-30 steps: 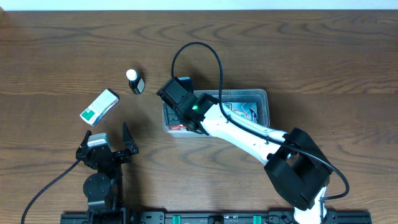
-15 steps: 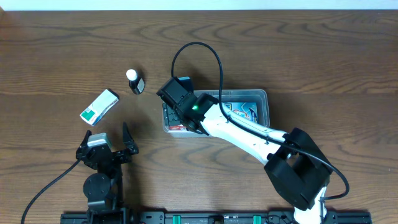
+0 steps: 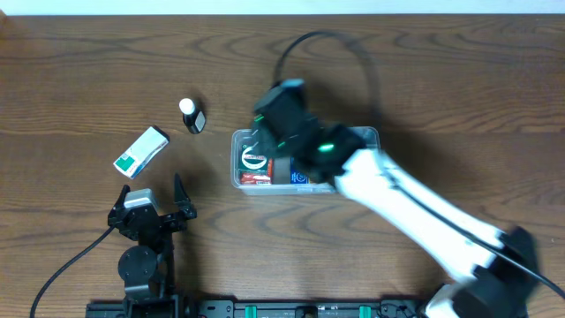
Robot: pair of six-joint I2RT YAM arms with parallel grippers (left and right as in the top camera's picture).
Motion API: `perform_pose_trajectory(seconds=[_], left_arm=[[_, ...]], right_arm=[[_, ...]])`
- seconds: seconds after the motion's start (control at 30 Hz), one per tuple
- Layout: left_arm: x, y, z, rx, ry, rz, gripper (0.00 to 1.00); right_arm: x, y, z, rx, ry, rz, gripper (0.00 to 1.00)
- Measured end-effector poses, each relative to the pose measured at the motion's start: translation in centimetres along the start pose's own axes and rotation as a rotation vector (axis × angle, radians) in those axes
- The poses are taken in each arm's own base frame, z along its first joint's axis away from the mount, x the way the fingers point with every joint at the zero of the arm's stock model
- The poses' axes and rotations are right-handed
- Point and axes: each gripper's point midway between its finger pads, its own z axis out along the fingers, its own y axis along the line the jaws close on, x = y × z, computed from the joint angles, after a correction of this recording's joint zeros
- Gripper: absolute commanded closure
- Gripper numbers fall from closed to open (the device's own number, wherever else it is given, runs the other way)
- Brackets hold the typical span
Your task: Pack container
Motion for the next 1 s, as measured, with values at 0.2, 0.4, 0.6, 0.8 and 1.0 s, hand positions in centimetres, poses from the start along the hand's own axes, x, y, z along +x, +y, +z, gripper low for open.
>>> perform_pose_trajectory(seconds=[0.2,0.4,0.6,0.8,1.0], left_arm=[[0.0,0.0,0.0,0.0,0.0,0.0,0.02],[0.0,0.0,0.0,0.0,0.0,0.0,0.02],[0.0,0.0,0.0,0.0,-0.001,0.0,0.02],[0.0,0.0,0.0,0.0,0.0,0.0,0.02],[0.0,0.0,0.0,0.0,-0.001,-0.001,0.02]], right_arm=[[-7.1,-10.8,-5.6,0.17,-0.169,0.17,0.01],[-8.4,-22.9,-7.6,0.407,-0.174,0.365,0.01],[-8.4,-32.2,-10.1,0.553,-0.2,0.555,0.01],[-7.4,-39.0,-12.7,0.634,-0.223,0.716,0.01],[-6.6,-41.9,-14.3,0.669,-0.24,0.79,0.01]])
